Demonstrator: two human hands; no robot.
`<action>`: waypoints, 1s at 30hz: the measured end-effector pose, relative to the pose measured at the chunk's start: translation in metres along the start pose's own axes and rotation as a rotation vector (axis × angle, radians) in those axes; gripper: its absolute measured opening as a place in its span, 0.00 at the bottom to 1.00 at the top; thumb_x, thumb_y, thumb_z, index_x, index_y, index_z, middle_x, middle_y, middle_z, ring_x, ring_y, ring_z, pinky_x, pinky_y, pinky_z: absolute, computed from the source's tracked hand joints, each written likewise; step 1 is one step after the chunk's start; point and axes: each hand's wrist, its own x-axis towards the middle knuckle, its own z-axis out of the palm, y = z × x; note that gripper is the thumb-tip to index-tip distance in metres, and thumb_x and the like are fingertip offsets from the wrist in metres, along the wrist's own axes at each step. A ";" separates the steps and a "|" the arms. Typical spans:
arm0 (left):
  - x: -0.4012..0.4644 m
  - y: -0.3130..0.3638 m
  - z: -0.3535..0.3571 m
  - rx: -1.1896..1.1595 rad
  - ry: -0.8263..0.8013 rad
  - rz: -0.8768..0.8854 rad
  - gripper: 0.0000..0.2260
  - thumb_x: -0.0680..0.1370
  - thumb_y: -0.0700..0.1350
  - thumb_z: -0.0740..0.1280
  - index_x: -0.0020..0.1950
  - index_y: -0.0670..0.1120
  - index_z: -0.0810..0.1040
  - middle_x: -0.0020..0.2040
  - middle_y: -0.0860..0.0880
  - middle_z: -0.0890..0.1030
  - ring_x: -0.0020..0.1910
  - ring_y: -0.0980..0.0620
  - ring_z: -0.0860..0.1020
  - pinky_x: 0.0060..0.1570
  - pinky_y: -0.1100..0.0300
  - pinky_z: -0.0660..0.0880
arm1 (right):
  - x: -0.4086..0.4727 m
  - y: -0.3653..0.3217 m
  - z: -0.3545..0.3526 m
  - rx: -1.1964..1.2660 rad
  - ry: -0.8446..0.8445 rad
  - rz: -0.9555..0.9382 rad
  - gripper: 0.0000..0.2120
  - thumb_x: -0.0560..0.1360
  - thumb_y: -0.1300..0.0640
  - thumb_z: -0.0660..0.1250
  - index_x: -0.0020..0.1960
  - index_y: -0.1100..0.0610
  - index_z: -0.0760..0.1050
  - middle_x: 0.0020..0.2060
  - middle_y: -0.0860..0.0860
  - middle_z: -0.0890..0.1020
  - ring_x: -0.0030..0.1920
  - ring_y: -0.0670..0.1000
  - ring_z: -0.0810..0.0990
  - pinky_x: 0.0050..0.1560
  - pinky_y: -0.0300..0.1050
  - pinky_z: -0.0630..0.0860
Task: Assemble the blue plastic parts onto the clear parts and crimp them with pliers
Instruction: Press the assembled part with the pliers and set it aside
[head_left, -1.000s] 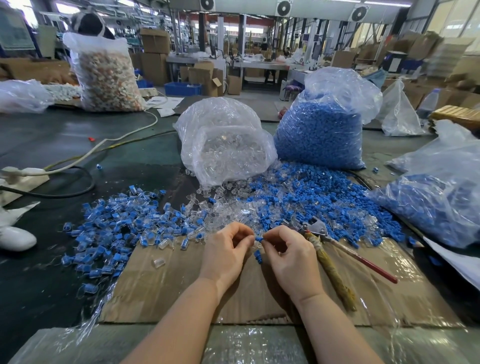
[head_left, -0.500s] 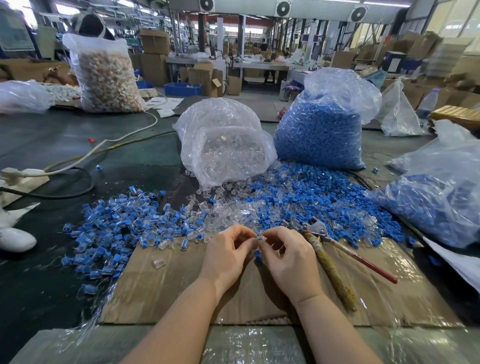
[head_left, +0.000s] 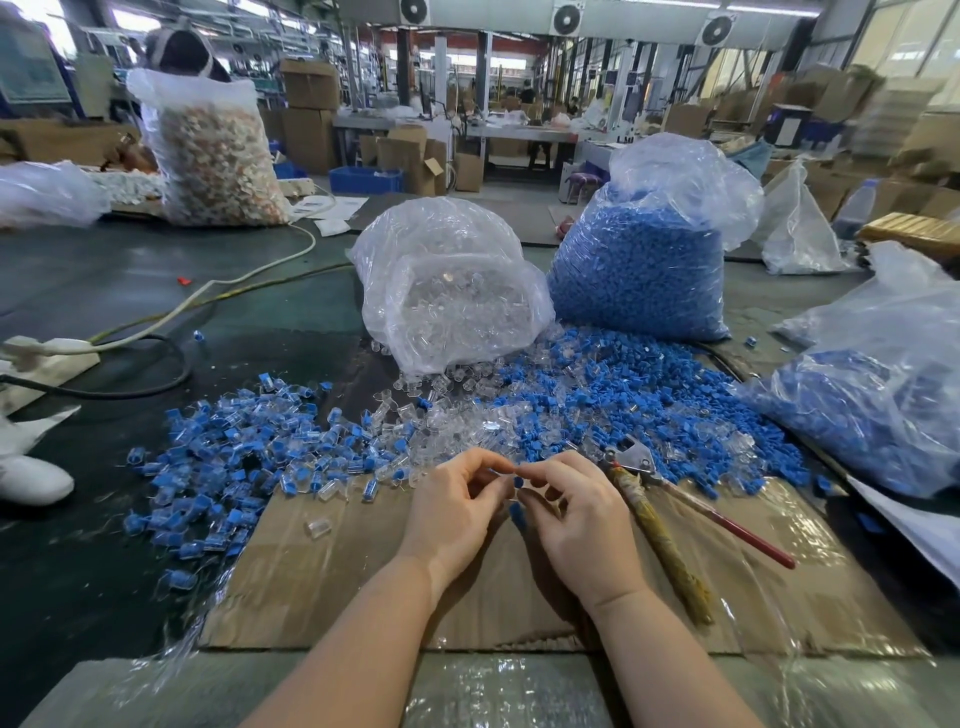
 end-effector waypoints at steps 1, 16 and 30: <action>0.000 0.000 0.000 0.008 0.003 -0.001 0.05 0.75 0.38 0.68 0.47 0.47 0.80 0.40 0.49 0.82 0.39 0.55 0.81 0.39 0.66 0.78 | 0.000 0.000 0.000 -0.001 -0.006 0.001 0.10 0.70 0.63 0.72 0.50 0.54 0.81 0.41 0.46 0.78 0.44 0.47 0.76 0.48 0.46 0.76; 0.001 0.005 -0.004 -0.032 0.065 -0.048 0.05 0.75 0.37 0.68 0.43 0.47 0.78 0.40 0.49 0.81 0.38 0.61 0.77 0.38 0.73 0.72 | 0.001 0.019 -0.035 -0.737 -0.226 0.754 0.33 0.77 0.35 0.48 0.75 0.53 0.50 0.73 0.57 0.60 0.73 0.59 0.58 0.70 0.63 0.53; 0.008 0.010 -0.008 -0.365 0.074 -0.253 0.04 0.75 0.34 0.66 0.46 0.42 0.78 0.38 0.44 0.81 0.32 0.57 0.79 0.34 0.67 0.77 | -0.004 0.012 -0.059 -0.881 -0.295 0.508 0.17 0.81 0.44 0.46 0.55 0.54 0.65 0.56 0.54 0.73 0.55 0.54 0.72 0.52 0.45 0.70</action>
